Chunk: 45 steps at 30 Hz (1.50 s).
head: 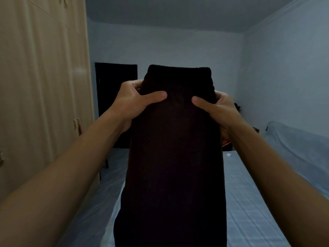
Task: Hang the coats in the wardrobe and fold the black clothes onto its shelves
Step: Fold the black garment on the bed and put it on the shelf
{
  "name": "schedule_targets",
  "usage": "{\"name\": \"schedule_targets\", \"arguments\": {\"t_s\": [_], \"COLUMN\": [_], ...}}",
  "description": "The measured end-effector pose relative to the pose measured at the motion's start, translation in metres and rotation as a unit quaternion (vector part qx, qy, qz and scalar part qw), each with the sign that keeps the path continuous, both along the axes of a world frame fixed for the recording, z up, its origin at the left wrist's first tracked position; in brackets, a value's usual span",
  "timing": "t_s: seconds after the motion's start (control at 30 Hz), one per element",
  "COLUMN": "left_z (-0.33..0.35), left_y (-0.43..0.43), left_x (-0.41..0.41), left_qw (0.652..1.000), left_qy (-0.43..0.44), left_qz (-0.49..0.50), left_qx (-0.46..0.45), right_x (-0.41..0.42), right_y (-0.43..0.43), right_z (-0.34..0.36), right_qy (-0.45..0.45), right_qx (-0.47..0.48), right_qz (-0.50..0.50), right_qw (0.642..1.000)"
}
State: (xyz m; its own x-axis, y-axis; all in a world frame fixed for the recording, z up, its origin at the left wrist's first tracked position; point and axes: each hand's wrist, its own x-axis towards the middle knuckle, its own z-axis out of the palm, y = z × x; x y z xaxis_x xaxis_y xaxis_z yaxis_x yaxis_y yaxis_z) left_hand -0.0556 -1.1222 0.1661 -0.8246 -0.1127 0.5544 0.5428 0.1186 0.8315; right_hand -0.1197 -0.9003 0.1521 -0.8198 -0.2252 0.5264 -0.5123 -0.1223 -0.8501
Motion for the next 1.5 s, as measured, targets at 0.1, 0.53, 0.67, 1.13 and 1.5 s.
{"name": "schedule_targets", "arguments": {"t_s": [0.1, 0.53, 0.67, 1.13, 1.5], "left_z": [-0.006, -0.13, -0.208, -0.448, -0.592], "left_y": [-0.009, -0.031, -0.031, -0.003, 0.029], "left_x": [-0.034, -0.373, -0.446, -0.314, -0.102], "left_qw": [1.0, 0.979, 0.963, 0.941, 0.865], "left_qy": [-0.008, -0.128, -0.166, -0.187, -0.248], "left_qz": [-0.001, 0.143, 0.17, 0.034, -0.085], "left_qx": [0.0, -0.068, -0.123, -0.28, -0.428], "right_x": [-0.036, -0.382, -0.452, -0.319, -0.09], "right_y": [-0.009, -0.046, -0.045, 0.011, 0.073], "right_z": [-0.005, -0.135, -0.207, -0.437, -0.579], "right_qy": [-0.001, -0.112, -0.137, -0.106, -0.147], "right_qx": [-0.008, 0.048, 0.098, 0.292, 0.487], "right_qz": [-0.002, -0.065, -0.092, -0.032, 0.054], "right_qw": [1.0, 0.99, 0.982, 0.95, 0.859]}}
